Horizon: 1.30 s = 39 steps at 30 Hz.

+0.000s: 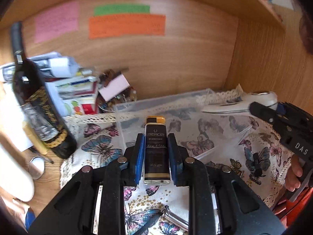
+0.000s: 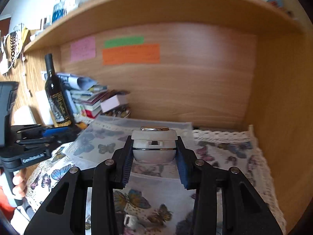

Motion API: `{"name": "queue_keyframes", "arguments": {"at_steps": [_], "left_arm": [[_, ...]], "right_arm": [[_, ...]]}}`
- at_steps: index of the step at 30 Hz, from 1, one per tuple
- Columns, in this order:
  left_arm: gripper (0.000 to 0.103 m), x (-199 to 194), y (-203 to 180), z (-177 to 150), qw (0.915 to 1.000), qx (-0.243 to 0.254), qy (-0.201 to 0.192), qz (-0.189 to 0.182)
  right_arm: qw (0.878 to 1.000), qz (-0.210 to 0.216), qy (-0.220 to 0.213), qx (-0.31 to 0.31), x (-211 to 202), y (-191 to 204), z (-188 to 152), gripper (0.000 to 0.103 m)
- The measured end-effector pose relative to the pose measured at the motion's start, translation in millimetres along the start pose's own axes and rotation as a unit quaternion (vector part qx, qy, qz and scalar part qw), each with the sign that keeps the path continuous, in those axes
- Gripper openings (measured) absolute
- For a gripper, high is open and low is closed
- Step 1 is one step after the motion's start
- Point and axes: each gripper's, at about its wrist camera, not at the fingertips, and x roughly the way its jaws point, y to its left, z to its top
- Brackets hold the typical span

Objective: Organize rigid objects
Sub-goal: 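Lower the black-and-gold box into the clear box with the left while the right carries the white device there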

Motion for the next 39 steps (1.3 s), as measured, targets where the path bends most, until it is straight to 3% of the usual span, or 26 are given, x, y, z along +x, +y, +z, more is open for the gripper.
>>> {"name": "queue_keyframes", "arguments": {"at_steps": [9,23,31,33,35,39], "left_arm": [[0.023,49.0,-4.7,13.3,0.9979,0.013,0.062,-0.013],[0.023,93.9,-13.0,13.9,0.9926,0.04,0.115,0.003],[0.025,85.2,-19.9,10.9,0.9931,0.053,0.105,0.003],[0.032,77.9,-20.9,11.1,0.9939,0.053,0.097,0.004],[0.042,68.6,-21.6,11.1,0.9949,0.054,0.085,0.009],[0.055,46.0,-24.9,10.5,0.9968,0.056,0.054,0.017]], "right_arm": [[0.998,0.032,0.055,-0.024,54.9,5.4,1.5,0.037],[0.991,0.027,0.124,-0.03,93.4,-10.1,-6.0,0.037],[0.989,0.017,0.146,-0.017,99.6,-16.8,-12.4,0.039],[0.99,0.008,0.14,-0.021,95.1,-16.2,-11.6,0.046],[0.992,-0.002,0.123,-0.028,85.8,-14.3,-9.8,0.067],[0.995,-0.021,0.08,-0.051,60.2,-8.7,-4.9,0.076]]}}
